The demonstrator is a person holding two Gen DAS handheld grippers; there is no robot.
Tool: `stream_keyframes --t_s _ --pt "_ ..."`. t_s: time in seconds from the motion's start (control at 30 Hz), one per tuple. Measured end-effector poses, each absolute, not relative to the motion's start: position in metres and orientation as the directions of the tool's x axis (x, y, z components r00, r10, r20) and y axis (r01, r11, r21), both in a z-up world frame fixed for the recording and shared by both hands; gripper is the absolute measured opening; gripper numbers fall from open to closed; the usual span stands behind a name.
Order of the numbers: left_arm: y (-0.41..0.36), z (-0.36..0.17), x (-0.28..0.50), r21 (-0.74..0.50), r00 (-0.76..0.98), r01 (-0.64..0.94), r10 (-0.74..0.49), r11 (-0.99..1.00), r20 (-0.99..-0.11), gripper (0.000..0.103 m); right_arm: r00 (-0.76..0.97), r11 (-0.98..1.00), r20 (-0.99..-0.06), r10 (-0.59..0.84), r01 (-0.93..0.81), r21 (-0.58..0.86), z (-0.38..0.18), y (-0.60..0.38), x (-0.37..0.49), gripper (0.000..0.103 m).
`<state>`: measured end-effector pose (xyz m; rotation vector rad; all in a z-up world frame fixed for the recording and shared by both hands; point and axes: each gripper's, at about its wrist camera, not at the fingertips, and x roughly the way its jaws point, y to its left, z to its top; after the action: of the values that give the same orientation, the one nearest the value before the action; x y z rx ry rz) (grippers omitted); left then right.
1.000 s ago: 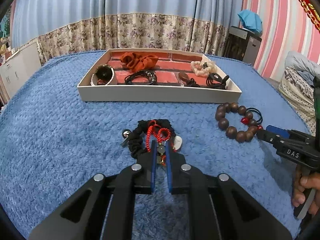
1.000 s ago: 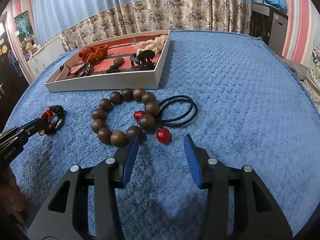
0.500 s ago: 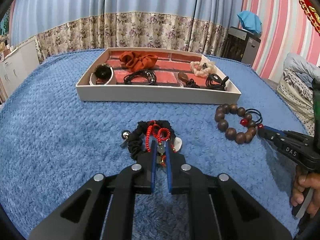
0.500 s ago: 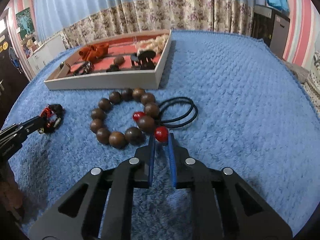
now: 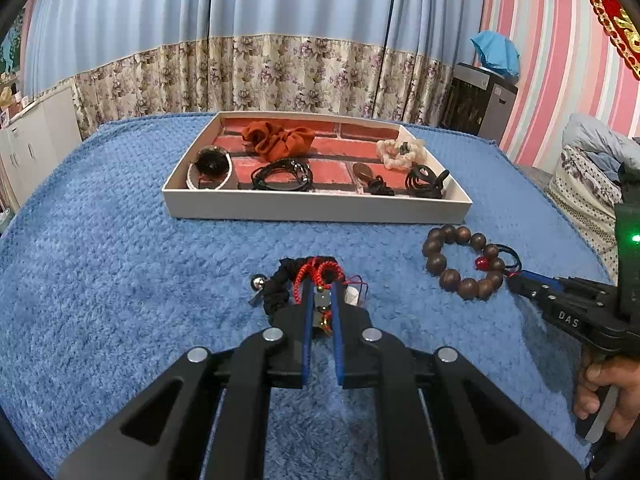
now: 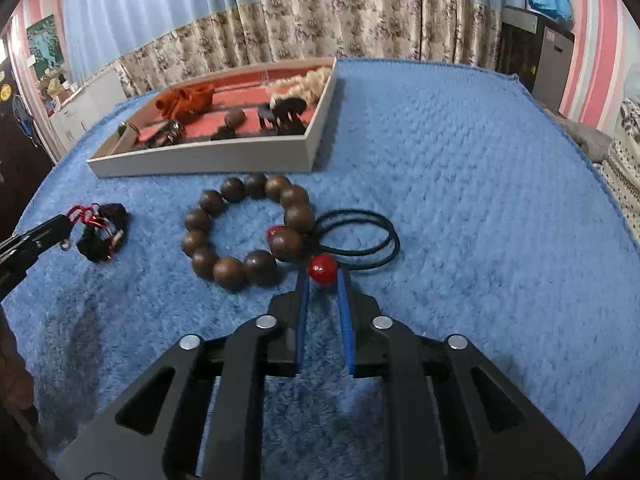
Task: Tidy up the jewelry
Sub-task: 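Grasp the black hair ties with red beads with the right tool, then carry the scrunchie with the left tool while the right tool carries the hair ties to the tray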
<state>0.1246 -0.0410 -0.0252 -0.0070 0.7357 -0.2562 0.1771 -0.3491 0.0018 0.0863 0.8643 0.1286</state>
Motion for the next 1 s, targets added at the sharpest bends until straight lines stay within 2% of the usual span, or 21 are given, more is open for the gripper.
stream_keyframes --t_s 0.2,0.27,0.33,0.73,1.0 --pt "-0.043 -0.027 0.125 -0.094 0.707 0.232 -0.234 0.968 -0.667 0.009 0.639 0.989 -0.756 0.142 -0.066 0.13 -0.004 -0.35 0.185 0.024" --pt "-0.043 -0.027 0.125 -0.096 0.708 0.231 -0.235 0.968 -0.666 0.009 0.641 0.988 -0.753 0.15 -0.081 0.128 -0.003 -0.348 0.186 0.016" --pt "-0.043 -0.022 0.125 -0.098 0.711 0.235 -0.24 0.967 -0.661 0.009 0.658 0.988 -0.737 0.156 -0.101 0.119 0.004 -0.346 0.183 0.015" --pt "-0.036 0.056 0.134 -0.095 0.78 0.265 -0.271 0.96 -0.564 0.009 0.812 0.975 -0.54 0.221 -0.193 0.108 0.131 -0.329 0.167 0.015" --pt "-0.034 0.101 0.158 -0.075 0.822 0.269 -0.269 0.96 -0.501 0.009 0.835 0.971 -0.496 0.238 -0.217 0.101 0.163 -0.308 0.192 0.015"
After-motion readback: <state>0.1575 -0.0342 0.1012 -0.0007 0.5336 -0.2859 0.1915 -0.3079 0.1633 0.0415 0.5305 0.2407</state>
